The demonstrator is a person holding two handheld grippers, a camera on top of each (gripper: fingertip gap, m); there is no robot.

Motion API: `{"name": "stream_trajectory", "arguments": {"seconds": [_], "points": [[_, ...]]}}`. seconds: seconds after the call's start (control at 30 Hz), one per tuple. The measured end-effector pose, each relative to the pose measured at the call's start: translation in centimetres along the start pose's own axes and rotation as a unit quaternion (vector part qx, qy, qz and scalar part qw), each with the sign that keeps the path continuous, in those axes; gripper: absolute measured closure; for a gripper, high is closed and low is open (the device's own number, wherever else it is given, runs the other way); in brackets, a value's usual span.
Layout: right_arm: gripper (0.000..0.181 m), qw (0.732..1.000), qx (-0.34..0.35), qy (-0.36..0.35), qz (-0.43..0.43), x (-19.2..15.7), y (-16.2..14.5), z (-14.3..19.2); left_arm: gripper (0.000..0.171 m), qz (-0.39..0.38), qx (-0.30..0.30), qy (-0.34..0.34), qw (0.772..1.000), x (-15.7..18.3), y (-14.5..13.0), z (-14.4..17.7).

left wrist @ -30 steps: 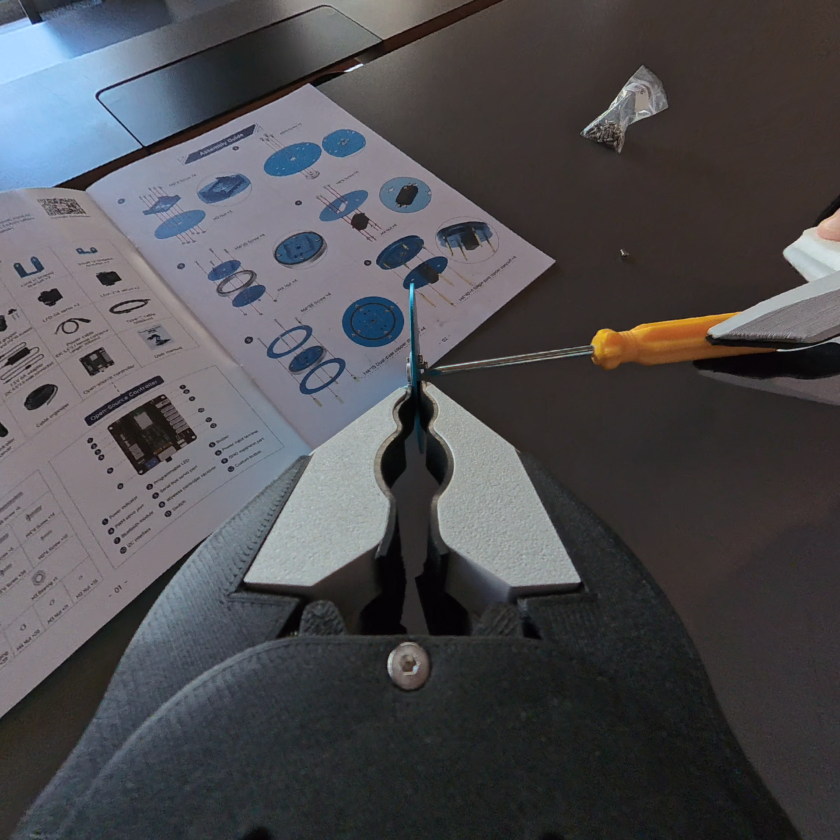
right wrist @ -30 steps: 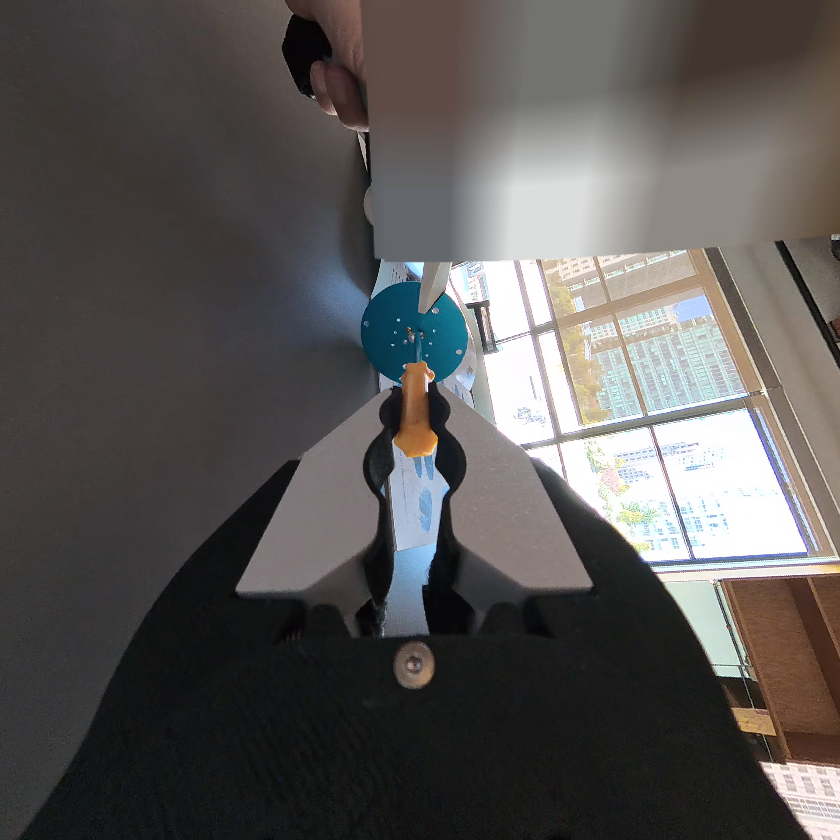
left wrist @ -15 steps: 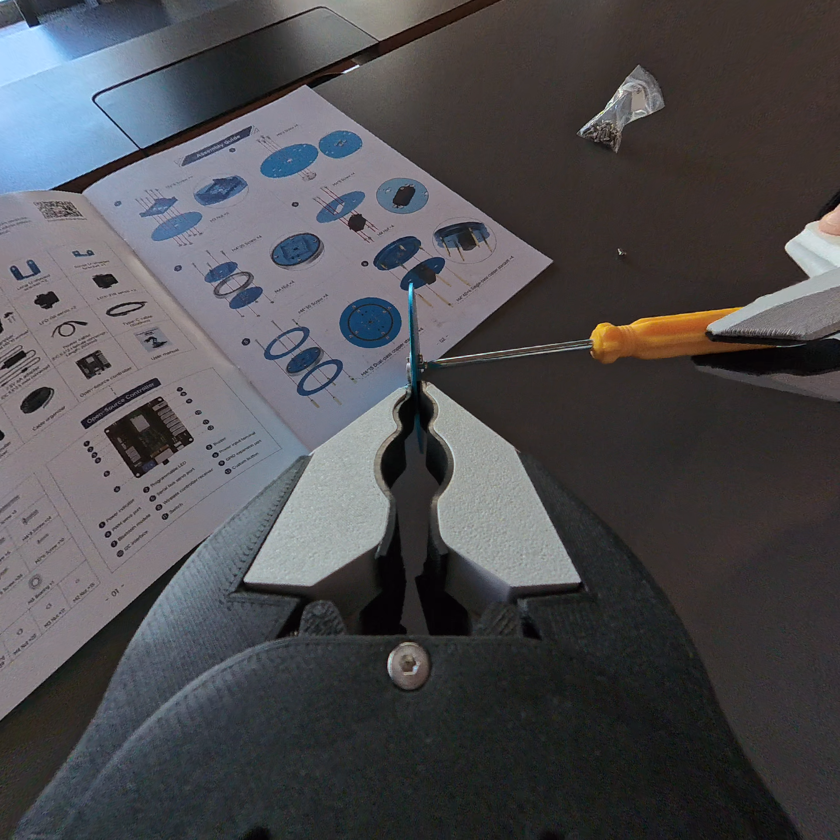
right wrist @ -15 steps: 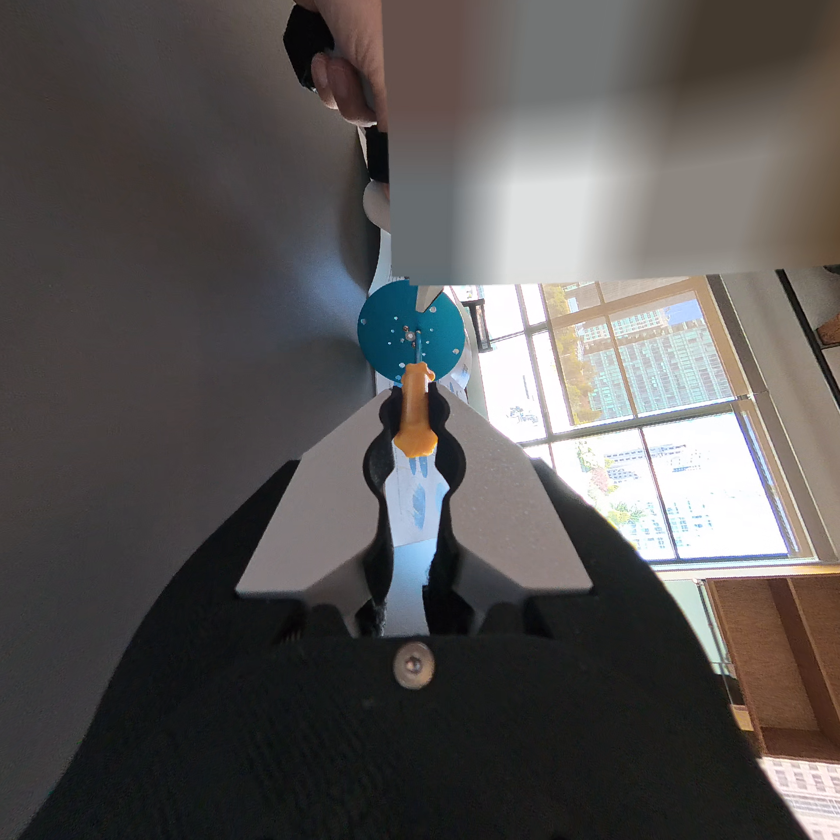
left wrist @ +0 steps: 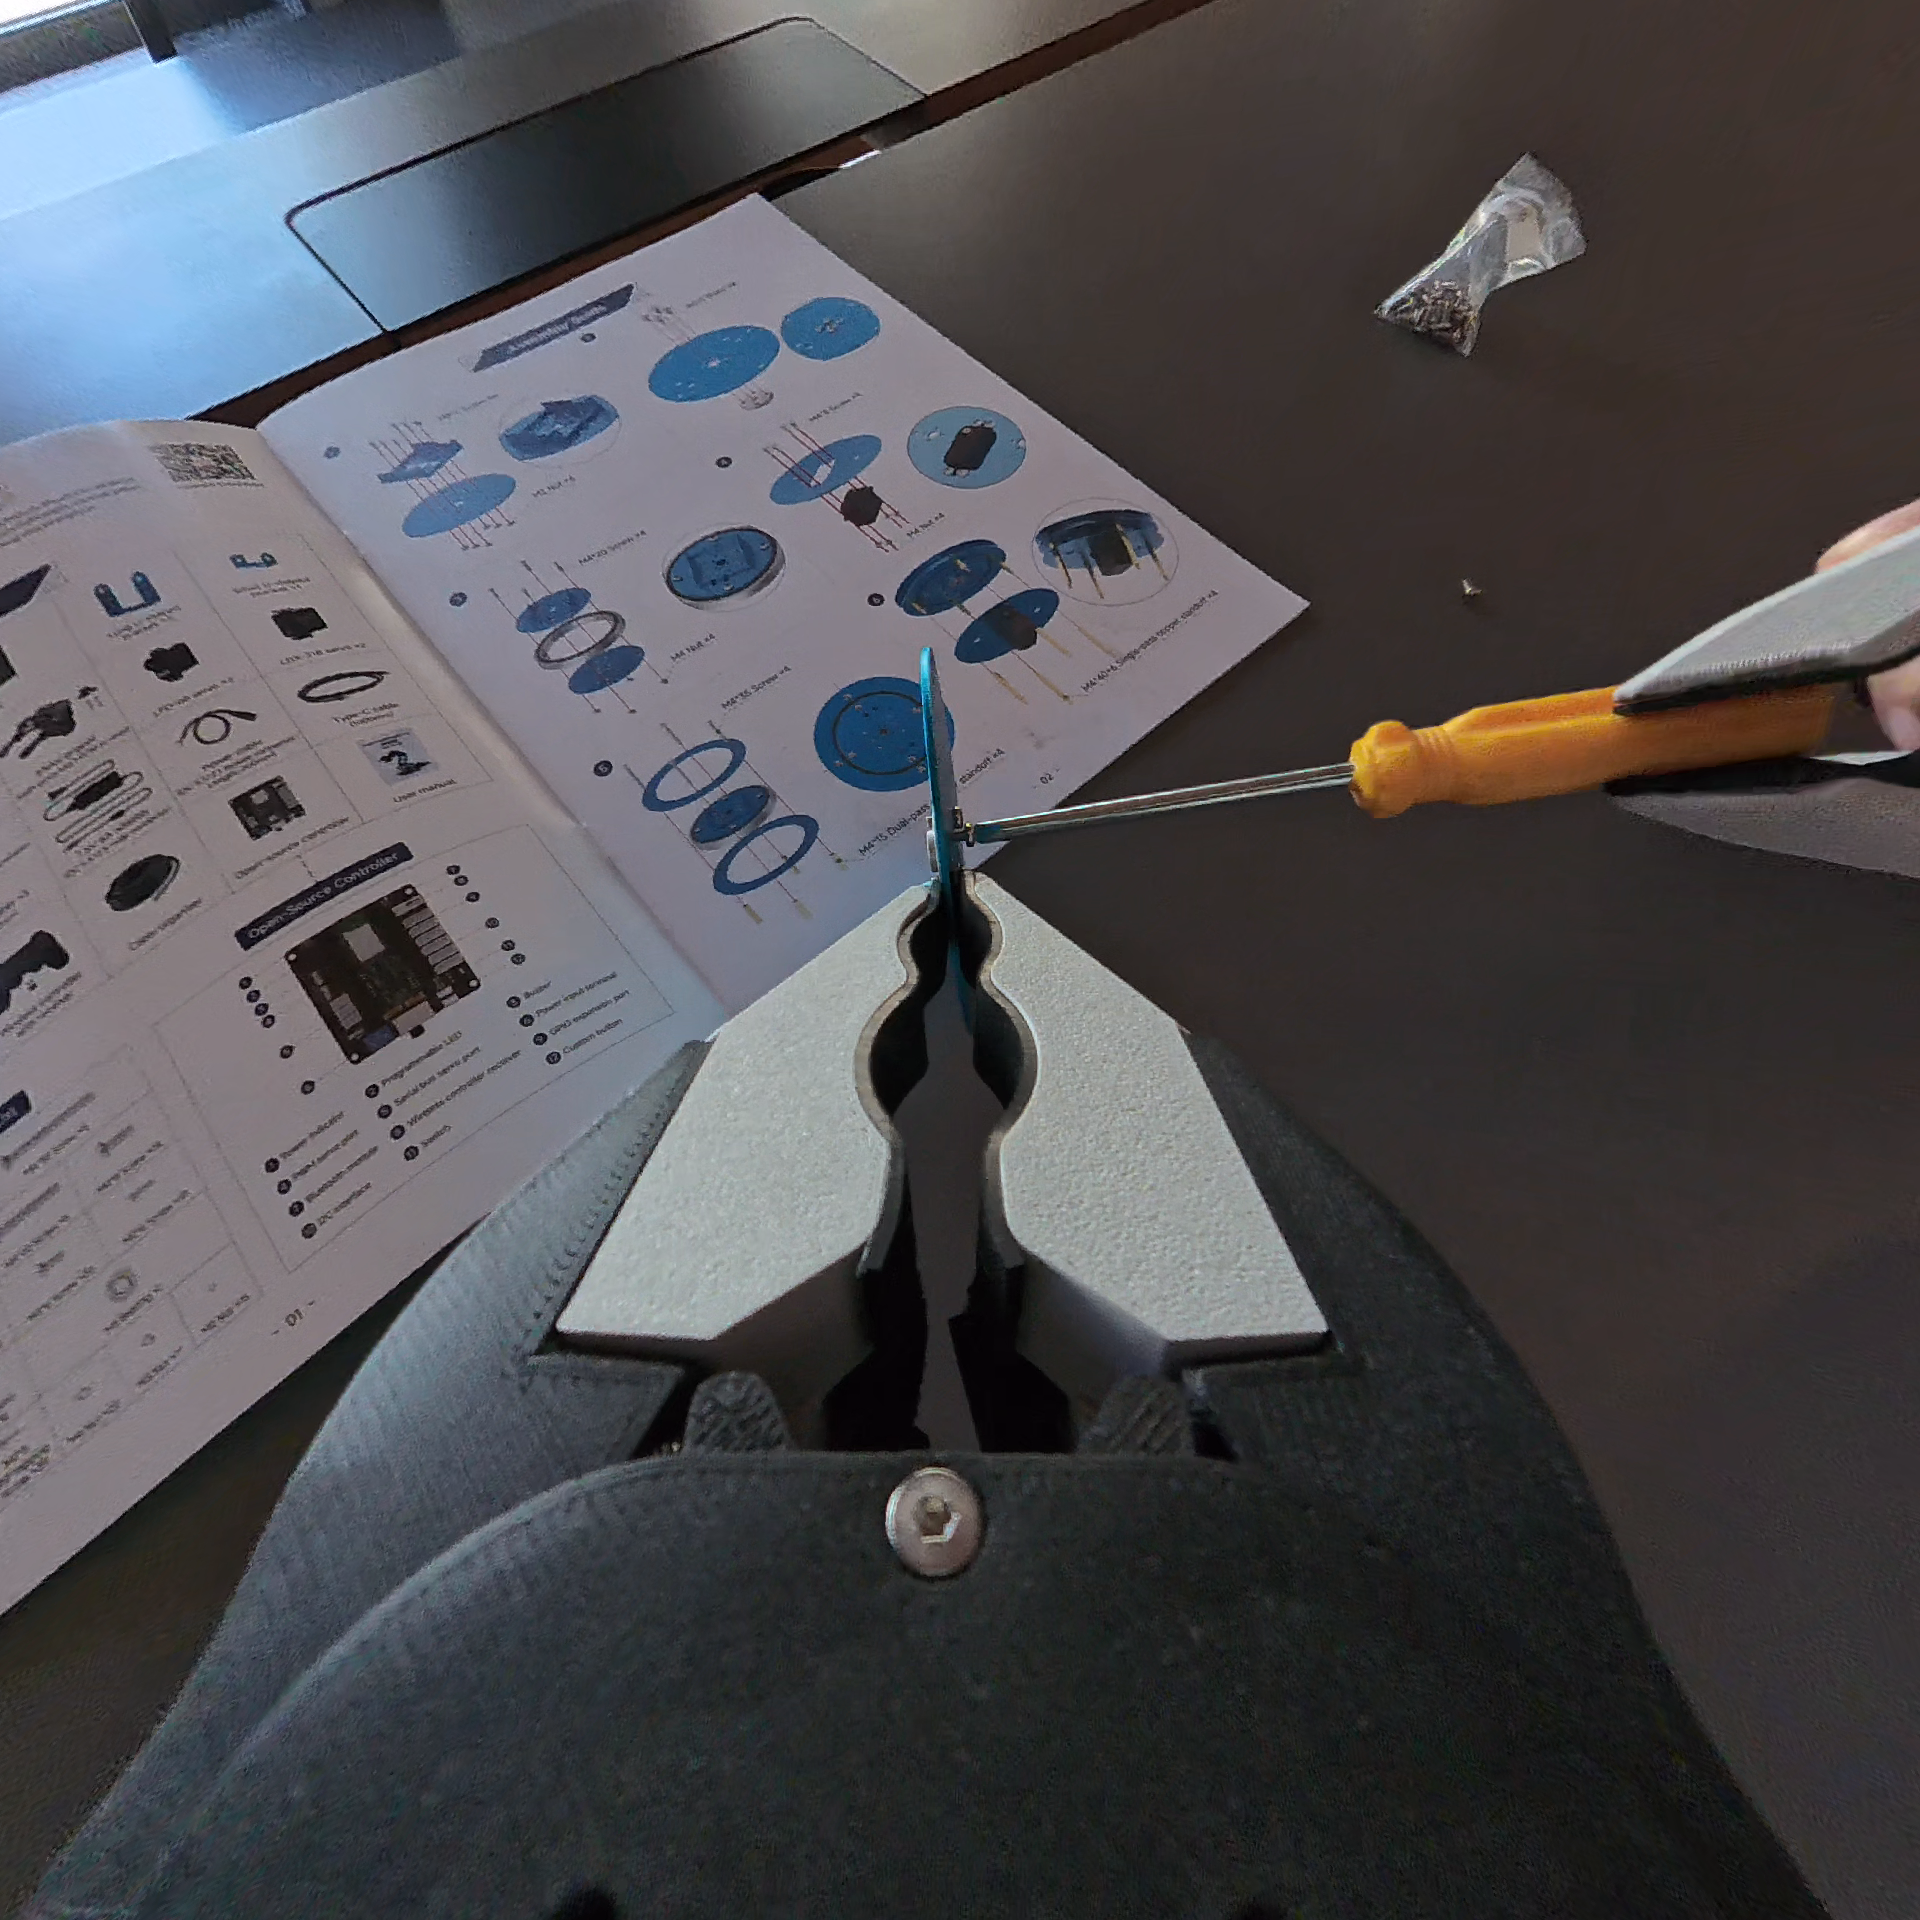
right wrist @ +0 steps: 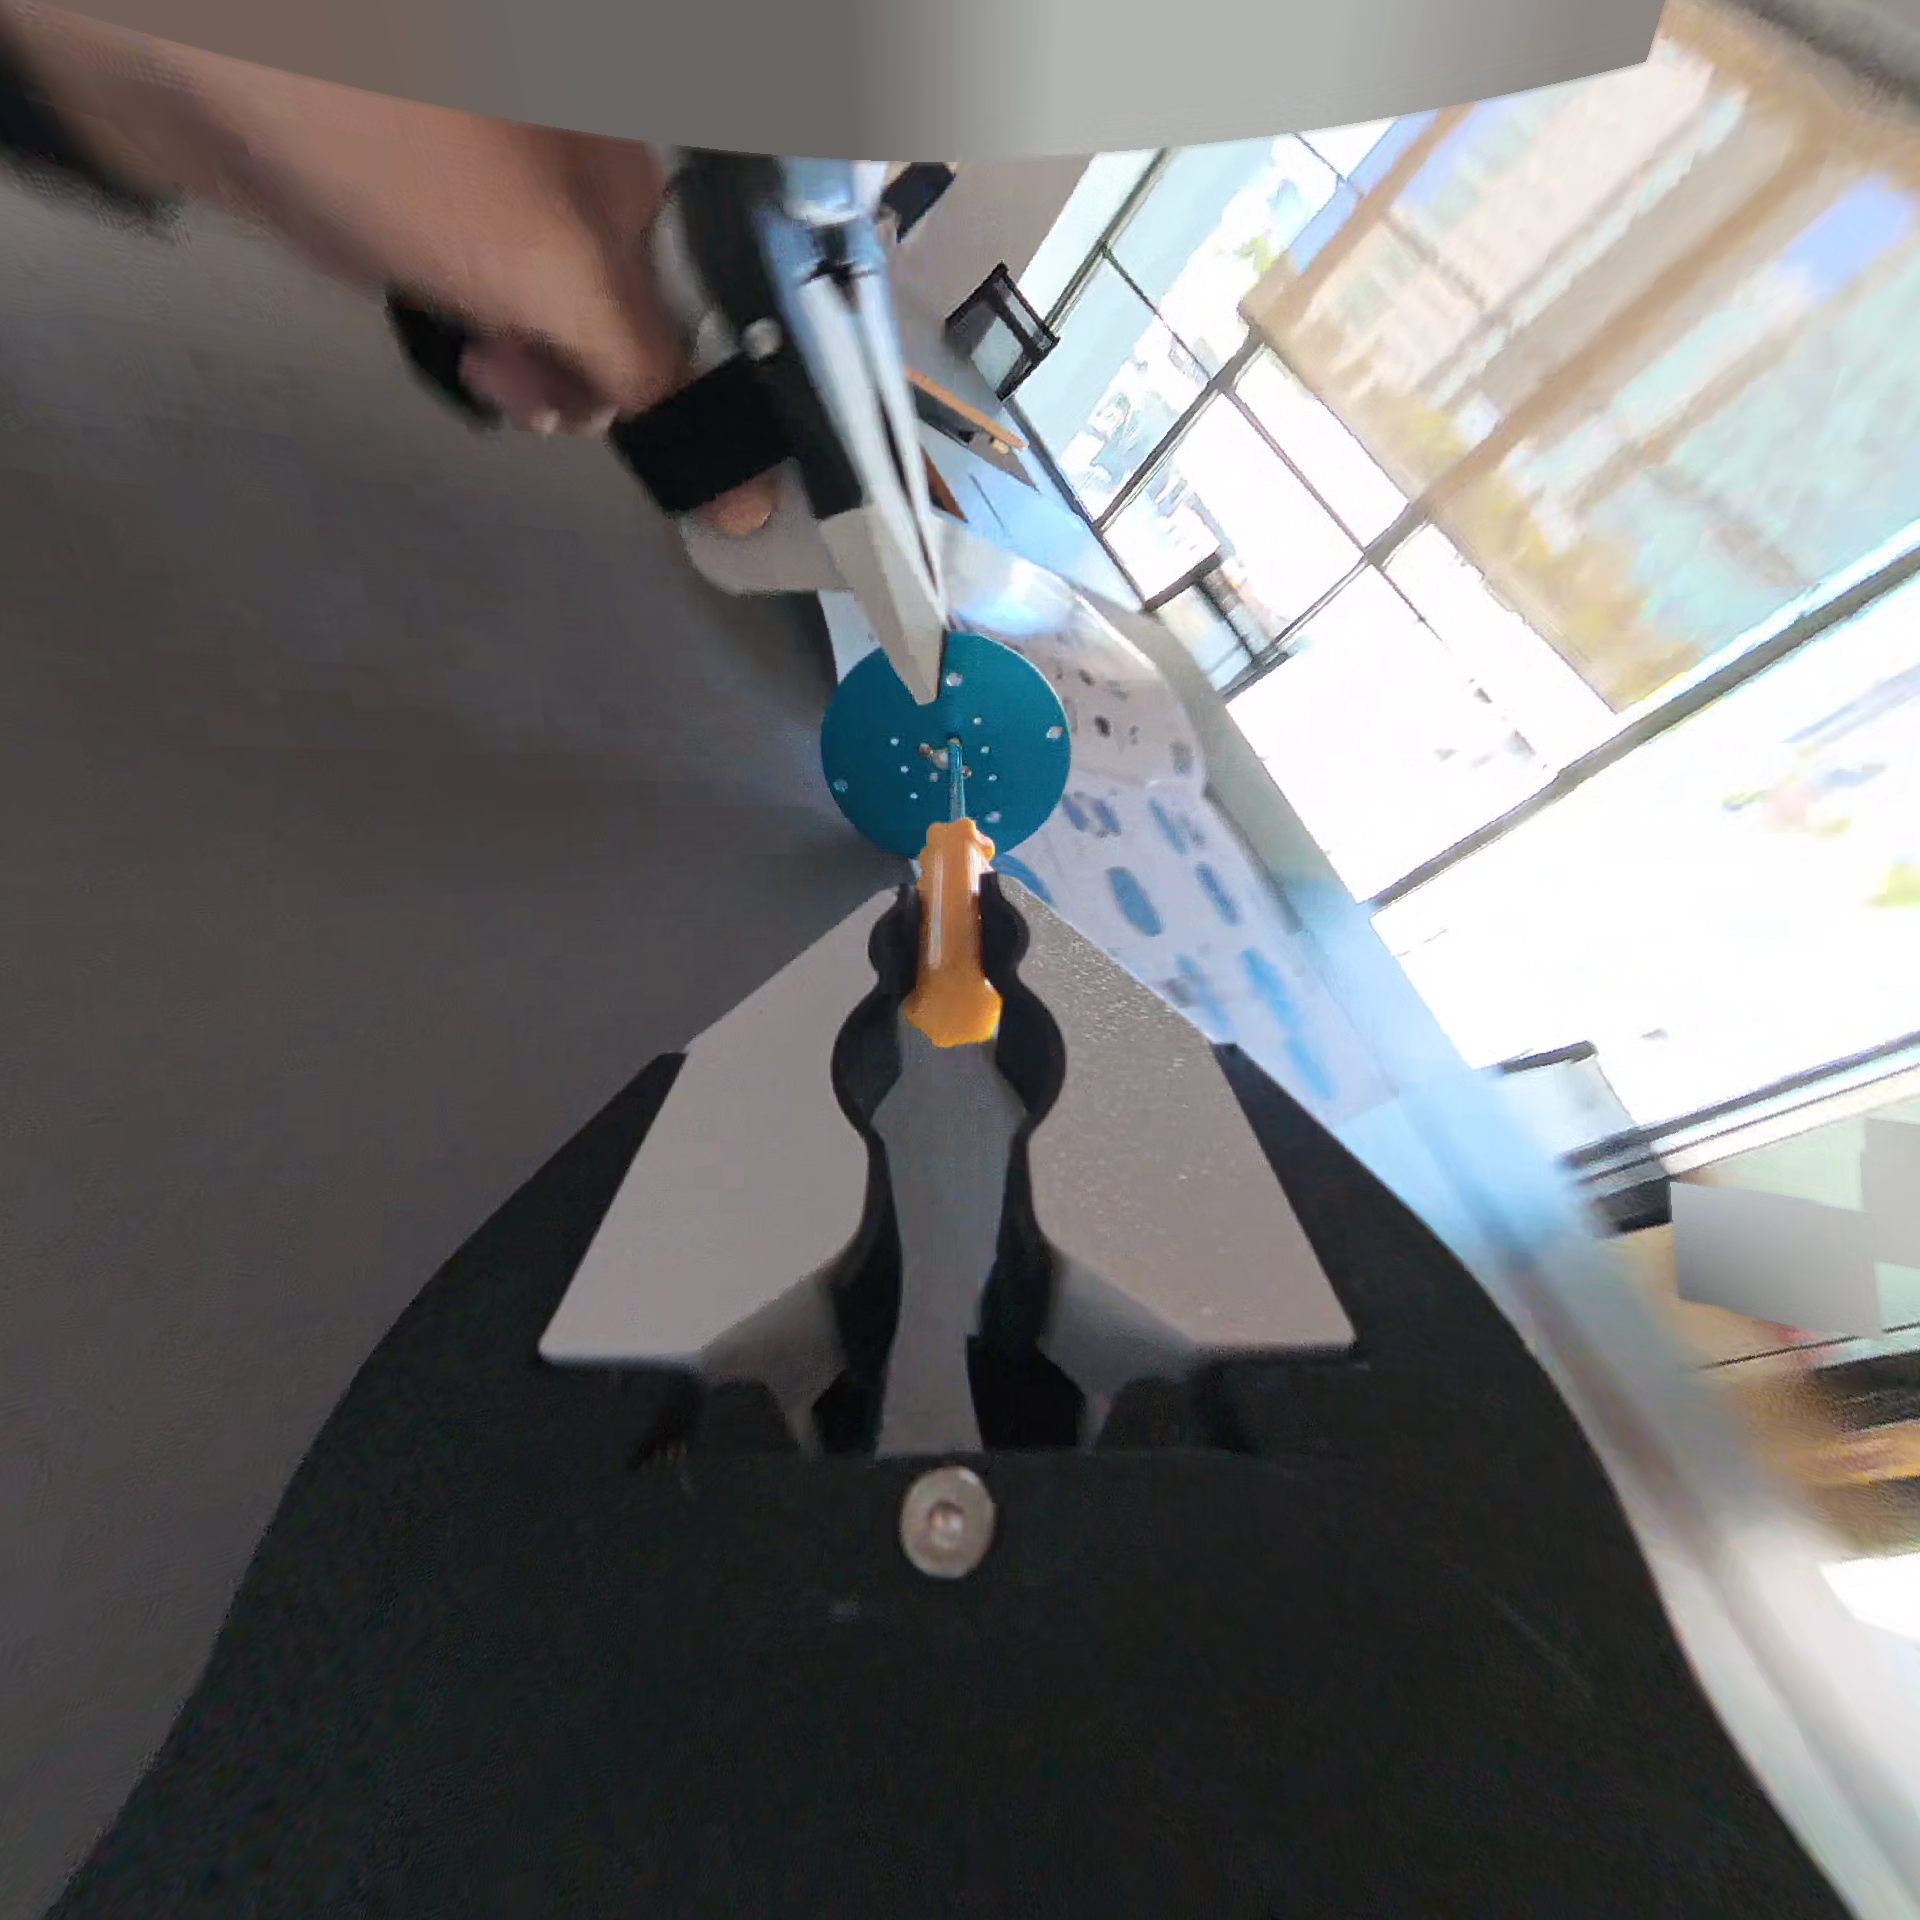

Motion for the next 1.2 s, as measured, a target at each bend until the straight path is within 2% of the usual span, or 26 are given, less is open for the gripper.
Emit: {"name": "stream_trajectory", "arguments": {"seconds": [0.1,0.23,0.4,0.47,0.5,0.57,0.6,0.67,0.73,0.83,0.9,1.0,1.07,1.2], "points": [[0.171,0.979,0.003,0.028,-0.204,1.5,-0.3,-0.1,0.171,0.007,0.003,0.000,1.000,0.0,0.0,0.0],[0.171,0.898,0.014,0.061,-0.436,2.7,-1.9,-0.1,0.171,0.000,0.005,0.015,1.000,0.2,0.0,-0.2],[0.171,0.805,0.030,0.092,-0.586,3.1,-3.6,-0.2,0.171,-0.022,0.003,0.030,0.999,0.6,0.1,-0.3],[0.171,0.782,0.033,0.100,-0.614,3.2,-4.1,-0.1,0.171,-0.029,0.002,0.035,0.999,0.6,0.1,-0.3],[0.171,0.780,0.031,0.105,-0.616,3.2,-4.1,0.0,0.171,-0.031,0.002,0.039,0.999,0.5,0.1,-0.3],[0.171,0.792,0.020,0.115,-0.600,2.9,-4.1,0.0,0.171,-0.026,0.001,0.040,0.999,0.2,0.0,-0.2],[0.171,0.805,0.016,0.123,-0.580,2.8,-3.9,0.0,0.171,-0.020,0.002,0.035,0.999,0.1,0.0,-0.2],[0.170,0.850,0.001,0.151,-0.504,2.2,-3.5,-0.1,0.171,-0.007,0.002,0.027,1.000,-0.2,-0.1,-0.1],[0.170,0.907,-0.031,0.157,-0.388,1.5,-3.5,-0.1,0.171,-0.001,0.002,0.023,1.000,-0.4,-0.1,0.0],[0.170,0.954,-0.066,0.138,-0.259,0.5,-3.3,-0.2,0.171,0.001,0.002,0.020,1.000,-0.4,-0.1,0.0],[0.170,0.964,-0.107,0.132,-0.204,-0.1,-3.8,-0.5,0.171,0.002,0.002,0.018,1.000,-0.4,-0.1,0.0],[0.170,0.963,-0.148,0.138,-0.176,-0.7,-4.4,-1.0,0.171,0.002,0.002,0.016,1.000,-0.4,-0.1,0.0],[0.169,0.963,-0.153,0.141,-0.174,-0.7,-4.5,-1.1,0.171,0.002,0.002,0.014,1.000,-0.4,-0.1,0.0],[0.151,0.955,-0.157,0.158,-0.198,-0.4,-4.8,-1.1,0.171,0.000,0.002,0.013,1.000,-0.4,-0.1,-0.1]]}}
Point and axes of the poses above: each gripper's, where its closed fingertips meet, z back along the fingers, y out of its top, x = y × z across the jaws, the point moved 7 cm from there along z, back along the fingers, and after that the axes turned 3 degrees about -z, right-handed, at the moved point
